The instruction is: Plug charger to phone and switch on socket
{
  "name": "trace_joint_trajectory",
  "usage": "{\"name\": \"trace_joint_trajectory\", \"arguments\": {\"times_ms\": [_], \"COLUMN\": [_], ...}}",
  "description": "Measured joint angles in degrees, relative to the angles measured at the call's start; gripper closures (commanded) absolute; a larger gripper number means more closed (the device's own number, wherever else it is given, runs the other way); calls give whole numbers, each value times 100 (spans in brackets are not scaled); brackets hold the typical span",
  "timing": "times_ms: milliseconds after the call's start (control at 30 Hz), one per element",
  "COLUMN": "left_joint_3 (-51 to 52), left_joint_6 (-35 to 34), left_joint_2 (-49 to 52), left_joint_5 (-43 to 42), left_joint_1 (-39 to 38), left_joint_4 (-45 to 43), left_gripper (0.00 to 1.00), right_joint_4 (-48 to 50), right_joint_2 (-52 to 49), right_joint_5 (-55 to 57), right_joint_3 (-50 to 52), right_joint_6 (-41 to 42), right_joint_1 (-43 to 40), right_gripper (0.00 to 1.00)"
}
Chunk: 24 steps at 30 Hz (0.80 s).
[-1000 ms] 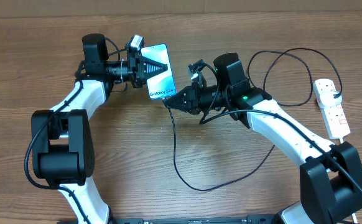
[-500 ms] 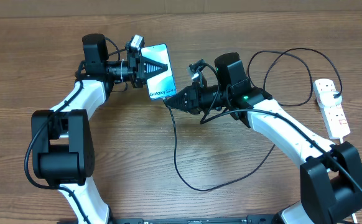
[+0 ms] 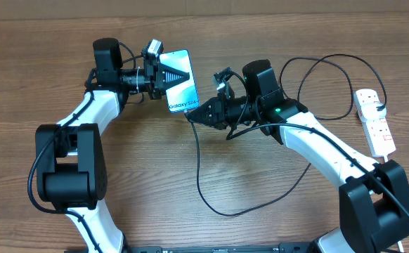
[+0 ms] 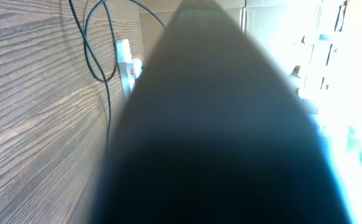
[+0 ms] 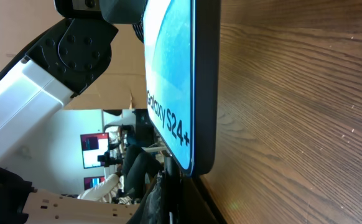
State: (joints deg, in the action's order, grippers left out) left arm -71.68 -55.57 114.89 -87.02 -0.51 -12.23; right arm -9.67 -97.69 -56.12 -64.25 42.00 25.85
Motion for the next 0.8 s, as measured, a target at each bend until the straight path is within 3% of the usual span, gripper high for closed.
{"name": "trace_joint_trajectory", "arguments": {"times_ms": [800], "left_joint_3": [-2], "left_joint_6": [-46], "left_joint_2": [0], "left_joint_5": [66], "left_joint_1": [39], "left_joint_4": [-2], "left_gripper": [96], "right_joint_4": [485], "right_joint_2": [0], "right_joint_5": [177], "right_joint_3": [85], "right_joint_6": [302], "right_joint_1": [70], "right_gripper": [96]}}
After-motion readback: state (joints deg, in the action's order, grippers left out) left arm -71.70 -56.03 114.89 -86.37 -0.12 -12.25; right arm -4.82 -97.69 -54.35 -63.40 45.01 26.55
